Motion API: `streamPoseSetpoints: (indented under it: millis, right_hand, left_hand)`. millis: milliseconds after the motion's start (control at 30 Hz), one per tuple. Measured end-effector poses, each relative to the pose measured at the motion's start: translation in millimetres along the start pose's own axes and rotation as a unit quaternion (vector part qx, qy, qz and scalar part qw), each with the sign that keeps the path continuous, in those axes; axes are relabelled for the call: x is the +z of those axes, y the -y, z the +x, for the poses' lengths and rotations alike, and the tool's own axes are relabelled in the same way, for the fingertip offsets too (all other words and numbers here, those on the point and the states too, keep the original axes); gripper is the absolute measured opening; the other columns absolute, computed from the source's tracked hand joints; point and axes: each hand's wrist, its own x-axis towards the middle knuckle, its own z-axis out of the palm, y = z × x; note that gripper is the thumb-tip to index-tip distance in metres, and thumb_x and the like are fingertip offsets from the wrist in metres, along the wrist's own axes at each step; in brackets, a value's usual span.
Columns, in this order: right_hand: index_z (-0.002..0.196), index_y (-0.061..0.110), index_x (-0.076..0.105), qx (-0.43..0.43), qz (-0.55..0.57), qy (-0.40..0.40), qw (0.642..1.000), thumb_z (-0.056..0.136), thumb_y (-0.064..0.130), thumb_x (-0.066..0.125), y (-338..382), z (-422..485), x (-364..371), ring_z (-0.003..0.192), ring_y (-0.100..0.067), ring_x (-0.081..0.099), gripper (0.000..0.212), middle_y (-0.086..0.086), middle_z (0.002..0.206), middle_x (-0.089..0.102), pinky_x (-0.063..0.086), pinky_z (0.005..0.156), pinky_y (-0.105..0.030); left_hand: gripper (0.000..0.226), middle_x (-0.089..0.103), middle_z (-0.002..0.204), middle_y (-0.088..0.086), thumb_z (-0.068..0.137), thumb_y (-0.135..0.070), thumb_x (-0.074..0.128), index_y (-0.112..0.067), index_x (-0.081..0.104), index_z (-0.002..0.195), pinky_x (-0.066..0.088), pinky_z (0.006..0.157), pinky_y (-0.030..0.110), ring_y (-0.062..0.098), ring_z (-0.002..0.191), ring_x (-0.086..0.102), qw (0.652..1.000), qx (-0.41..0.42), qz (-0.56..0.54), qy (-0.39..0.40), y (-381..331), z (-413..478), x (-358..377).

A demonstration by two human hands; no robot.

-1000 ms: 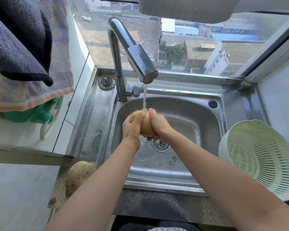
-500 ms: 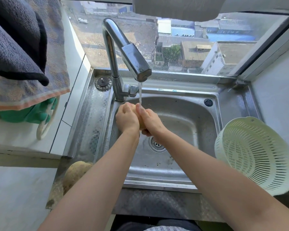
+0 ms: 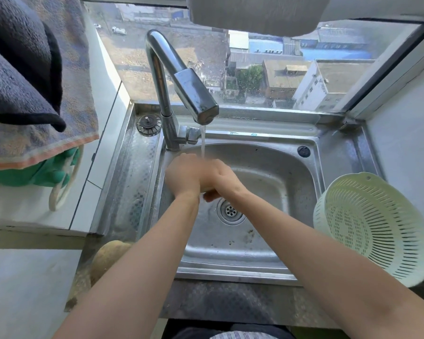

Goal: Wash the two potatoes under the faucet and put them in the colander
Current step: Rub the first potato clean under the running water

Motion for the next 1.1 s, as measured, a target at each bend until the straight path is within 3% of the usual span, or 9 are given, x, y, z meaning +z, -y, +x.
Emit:
streamPoseSetpoints:
  millis: [100, 200, 400, 567, 667, 767, 900, 1000, 1100]
  right_hand:
    - [0.078, 0.019, 0.055, 0.039, -0.014, -0.11, 0.993, 0.091, 0.048, 0.035, 0.0, 9.4, -5.6, 0.045, -0.024, 0.055, 0.038, -0.012, 0.076, 0.059, 0.041, 0.04, -0.025]
    - [0.075, 0.016, 0.049, 0.053, -0.017, -0.123, 0.991, 0.095, 0.037, 0.026, -4.3, 11.5, -8.6, 0.043, -0.023, 0.05, 0.037, -0.015, 0.073, 0.054, 0.035, 0.039, -0.025]
    - [0.124, 0.023, 0.044, -0.072, -0.115, 0.018, 0.991, 0.091, 0.056, 0.047, -11.8, -7.9, -1.0, 0.055, -0.018, 0.065, 0.047, -0.011, 0.098, 0.065, 0.046, 0.043, -0.024]
    - [0.089, 0.013, 0.059, -0.049, -0.135, -0.104, 0.984, 0.094, 0.06, 0.026, -15.8, 1.8, -9.2, 0.076, -0.028, 0.066, 0.058, -0.015, 0.092, 0.067, 0.052, 0.074, -0.04]
    - [0.064, 0.014, 0.053, -0.031, -0.115, -0.109, 0.987, 0.097, 0.053, 0.013, -22.7, 1.4, -7.6, 0.06, -0.03, 0.063, 0.065, -0.011, 0.062, 0.061, 0.056, 0.075, -0.049]
    - [0.057, 0.017, 0.048, -0.04, -0.144, -0.111, 0.983, 0.096, 0.057, 0.008, -30.4, 0.1, -5.6, 0.07, -0.033, 0.06, 0.068, -0.007, 0.06, 0.057, 0.054, 0.079, -0.052]
    - [0.087, 0.021, 0.06, -0.104, -0.165, -0.131, 0.972, 0.101, 0.048, 0.02, -29.6, -2.7, -6.9, 0.088, -0.028, 0.062, 0.051, -0.006, 0.085, 0.064, 0.049, 0.083, -0.042]
    - [0.134, 0.021, 0.047, -0.101, -0.058, 0.018, 0.993, 0.098, 0.047, 0.042, -24.9, -5.1, -7.6, 0.118, -0.019, 0.05, 0.045, -0.006, 0.128, 0.051, 0.043, 0.101, -0.035]
    - [0.135, 0.017, 0.038, -0.029, 0.011, 0.071, 0.997, 0.084, 0.044, 0.068, -29.8, -2.7, -7.8, 0.113, -0.021, 0.059, 0.065, -0.009, 0.13, 0.05, 0.054, 0.091, -0.033]
  left_hand:
    - [0.019, 0.066, 0.09, 0.001, 0.094, -0.028, 0.051, -0.022, 0.069, 0.093, 0.054, 0.076, 0.039, 0.023, 0.088, 0.061, 0.992, 0.001, -0.029, 0.124, 4.9, -2.8, -5.8]
    - [0.027, 0.06, 0.107, 0.007, 0.087, -0.029, 0.067, -0.021, 0.059, 0.112, 0.057, 0.073, 0.041, 0.022, 0.088, 0.06, 0.969, -0.09, -0.083, 0.214, 7.9, -4.8, -9.3]
    - [0.025, 0.062, 0.105, 0.017, 0.093, -0.034, 0.044, -0.015, 0.06, 0.097, 0.057, 0.085, 0.051, 0.033, 0.092, 0.062, 0.975, -0.215, -0.057, 0.002, 3.7, 1.7, -7.7]
    - [0.035, 0.063, 0.11, 0.012, 0.095, -0.042, 0.051, -0.013, 0.06, 0.111, 0.055, 0.081, 0.04, 0.022, 0.092, 0.06, 0.991, -0.068, -0.018, 0.116, 19.6, -16.2, -15.3]
    - [0.02, 0.063, 0.105, 0.012, 0.09, -0.038, 0.058, -0.019, 0.063, 0.093, 0.055, 0.087, 0.05, 0.028, 0.095, 0.061, 0.987, -0.1, -0.074, 0.097, 13.6, -17.2, -11.1]
    - [0.019, 0.062, 0.098, 0.01, 0.093, -0.031, 0.048, -0.019, 0.06, 0.085, 0.053, 0.089, 0.047, 0.03, 0.096, 0.06, 0.979, -0.185, -0.081, 0.034, 6.3, -11.2, -7.3]
    - [0.035, 0.053, 0.118, 0.019, 0.101, -0.027, 0.034, -0.011, 0.053, 0.126, 0.054, 0.088, 0.057, 0.038, 0.108, 0.056, 0.949, -0.277, -0.153, 0.0, 3.0, -10.2, -8.7]
    - [0.045, 0.049, 0.127, 0.024, 0.104, -0.033, 0.028, -0.009, 0.046, 0.137, 0.056, 0.084, 0.058, 0.045, 0.113, 0.056, 0.947, -0.301, -0.116, 0.014, 5.8, -12.0, -11.1]
    - [0.06, 0.057, 0.121, 0.024, 0.102, -0.049, 0.021, -0.005, 0.048, 0.134, 0.061, 0.07, 0.047, 0.042, 0.094, 0.067, 0.962, -0.256, 0.023, 0.092, 13.8, -8.2, -26.0]
